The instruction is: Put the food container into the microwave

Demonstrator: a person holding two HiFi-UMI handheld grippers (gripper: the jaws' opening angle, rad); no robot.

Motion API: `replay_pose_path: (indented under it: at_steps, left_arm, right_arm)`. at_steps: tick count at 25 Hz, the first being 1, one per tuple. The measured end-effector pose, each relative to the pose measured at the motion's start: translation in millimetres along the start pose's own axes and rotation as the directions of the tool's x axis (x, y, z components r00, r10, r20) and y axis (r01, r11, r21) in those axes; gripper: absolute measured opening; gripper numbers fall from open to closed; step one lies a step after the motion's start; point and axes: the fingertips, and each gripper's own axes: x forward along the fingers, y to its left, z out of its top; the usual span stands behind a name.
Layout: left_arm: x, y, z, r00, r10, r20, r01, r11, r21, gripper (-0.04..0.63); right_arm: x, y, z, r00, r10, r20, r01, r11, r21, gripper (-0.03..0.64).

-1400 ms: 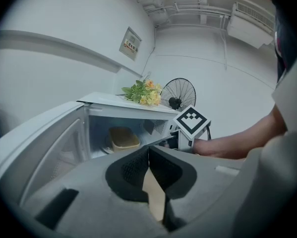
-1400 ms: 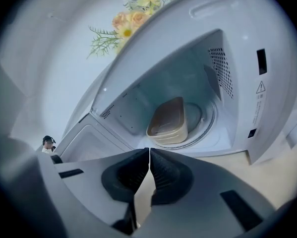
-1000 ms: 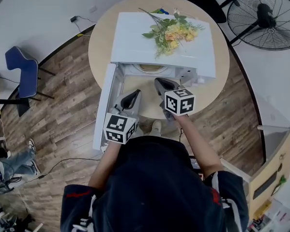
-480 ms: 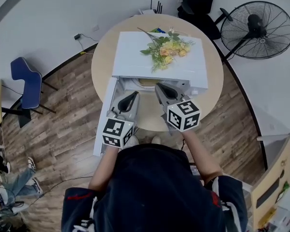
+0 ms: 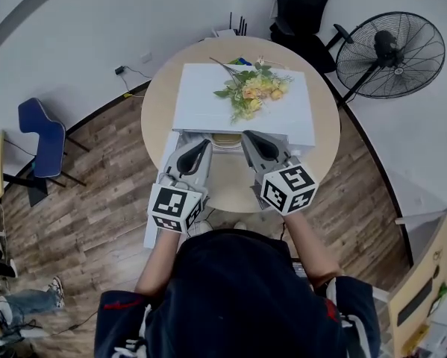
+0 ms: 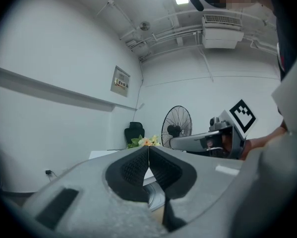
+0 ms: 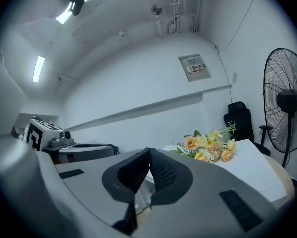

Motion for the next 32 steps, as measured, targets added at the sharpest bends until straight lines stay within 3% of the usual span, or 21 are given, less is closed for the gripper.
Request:
replay_pose_path:
  at_steps: [12,32]
  left_arm:
    - [-4,4,-3,1.000,0.011,-0.009,-0.011,1.000,-0.006,0.015]
    - [-7,20,-5,0.999,0.041,0.009,-0.041,0.999,-0.013,0.015]
  right_arm:
    - [1,-9,3,1.000,-0.008,0.019,0.007,0.999,0.038,0.011]
    - [1,-15,3,0.999,-0.038,0.023,0.038,0.999,0.006,0.011]
